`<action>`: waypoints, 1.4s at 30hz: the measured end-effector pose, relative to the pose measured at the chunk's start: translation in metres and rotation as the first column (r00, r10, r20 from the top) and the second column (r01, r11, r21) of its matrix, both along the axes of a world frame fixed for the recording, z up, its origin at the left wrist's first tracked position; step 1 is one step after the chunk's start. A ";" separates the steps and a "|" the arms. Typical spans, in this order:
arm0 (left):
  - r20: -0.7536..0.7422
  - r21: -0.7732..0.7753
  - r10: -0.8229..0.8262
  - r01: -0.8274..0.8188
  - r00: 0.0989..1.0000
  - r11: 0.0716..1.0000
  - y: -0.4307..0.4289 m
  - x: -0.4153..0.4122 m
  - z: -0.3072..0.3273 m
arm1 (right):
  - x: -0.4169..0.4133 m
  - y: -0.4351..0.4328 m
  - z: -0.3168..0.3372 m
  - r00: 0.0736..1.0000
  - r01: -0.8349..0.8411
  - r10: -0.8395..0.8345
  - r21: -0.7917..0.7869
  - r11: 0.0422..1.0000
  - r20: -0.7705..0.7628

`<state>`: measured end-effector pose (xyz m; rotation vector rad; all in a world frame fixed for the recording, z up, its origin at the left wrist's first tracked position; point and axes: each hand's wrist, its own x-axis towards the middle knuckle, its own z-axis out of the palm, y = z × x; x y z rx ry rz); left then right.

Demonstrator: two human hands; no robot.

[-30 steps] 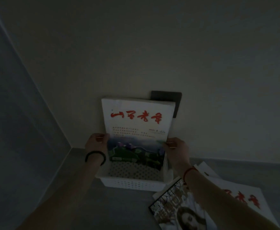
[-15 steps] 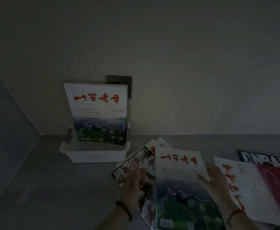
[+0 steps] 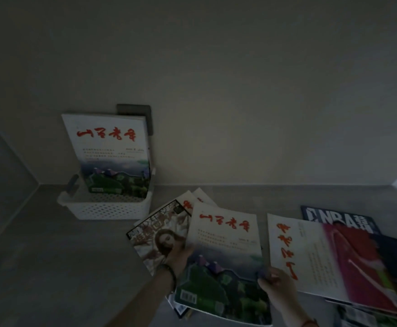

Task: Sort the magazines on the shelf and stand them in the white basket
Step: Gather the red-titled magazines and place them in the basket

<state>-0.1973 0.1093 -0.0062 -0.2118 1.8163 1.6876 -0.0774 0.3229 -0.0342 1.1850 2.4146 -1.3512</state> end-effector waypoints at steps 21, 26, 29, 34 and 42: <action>-0.549 0.055 0.277 -0.296 0.789 0.953 -0.133 -0.078 0.138 | -0.143 -0.112 0.161 0.748 -0.207 0.308 0.234 0.950 -0.588; -0.589 -0.061 0.321 -0.437 0.742 0.897 -0.193 -0.139 0.169 | -0.213 -0.167 0.190 0.704 -0.189 0.363 0.331 0.924 -0.610; -0.567 -0.091 0.337 -0.464 0.752 0.881 -0.221 -0.174 0.171 | -0.247 -0.188 0.189 0.713 -0.197 0.376 0.345 0.918 -0.592; -0.507 -0.066 0.417 -0.517 0.754 0.854 -0.239 -0.225 0.145 | -0.289 -0.214 0.161 0.762 -0.212 0.373 0.341 0.916 -0.529; -0.406 -0.097 0.448 -0.525 0.797 0.846 -0.246 -0.272 0.072 | -0.319 -0.229 0.108 0.834 -0.236 0.361 0.322 0.917 -0.418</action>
